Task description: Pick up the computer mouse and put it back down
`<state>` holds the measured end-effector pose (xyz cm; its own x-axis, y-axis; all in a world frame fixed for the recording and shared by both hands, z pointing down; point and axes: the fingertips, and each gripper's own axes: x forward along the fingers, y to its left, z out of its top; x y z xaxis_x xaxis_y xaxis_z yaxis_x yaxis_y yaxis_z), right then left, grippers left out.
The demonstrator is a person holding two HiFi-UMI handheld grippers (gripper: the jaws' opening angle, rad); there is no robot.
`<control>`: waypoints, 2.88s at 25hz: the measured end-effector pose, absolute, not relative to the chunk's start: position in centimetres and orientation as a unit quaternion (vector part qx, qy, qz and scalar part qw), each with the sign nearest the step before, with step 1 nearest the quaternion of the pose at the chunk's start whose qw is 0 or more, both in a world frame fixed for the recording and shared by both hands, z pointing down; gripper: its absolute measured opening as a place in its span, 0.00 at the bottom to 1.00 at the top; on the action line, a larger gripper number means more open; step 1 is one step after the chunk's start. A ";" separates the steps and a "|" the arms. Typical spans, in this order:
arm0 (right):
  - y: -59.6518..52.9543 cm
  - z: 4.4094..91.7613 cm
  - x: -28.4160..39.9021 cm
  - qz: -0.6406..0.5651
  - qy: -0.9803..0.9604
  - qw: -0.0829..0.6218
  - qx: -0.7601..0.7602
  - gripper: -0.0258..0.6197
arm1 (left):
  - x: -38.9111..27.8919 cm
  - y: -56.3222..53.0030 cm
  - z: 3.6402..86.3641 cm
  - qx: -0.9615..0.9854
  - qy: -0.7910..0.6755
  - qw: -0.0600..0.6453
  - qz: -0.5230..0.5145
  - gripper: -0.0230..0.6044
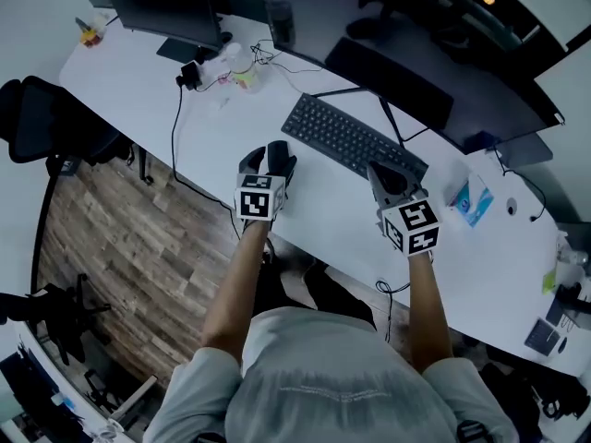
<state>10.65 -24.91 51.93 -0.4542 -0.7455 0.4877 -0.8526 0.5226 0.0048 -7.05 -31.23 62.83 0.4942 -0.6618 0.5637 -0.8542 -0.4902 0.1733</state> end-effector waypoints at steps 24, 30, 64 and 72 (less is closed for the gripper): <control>-25.2 58.1 8.8 0.195 -0.790 0.262 0.519 0.04 | -7.5 -32.7 71.7 0.830 -0.388 0.296 0.270 0.55; -26.0 58.4 7.8 0.197 -0.788 0.259 0.522 0.04 | -8.6 -32.8 71.5 0.841 -0.357 0.291 0.282 0.55; -25.4 47.5 12.4 0.108 -0.711 0.228 0.656 0.04 | -10.9 -38.5 59.1 0.905 -0.324 0.149 0.233 0.55; -25.7 39.9 14.5 0.030 -0.686 0.209 0.696 0.04 | -10.5 -41.2 47.5 0.929 -0.325 0.067 0.161 0.55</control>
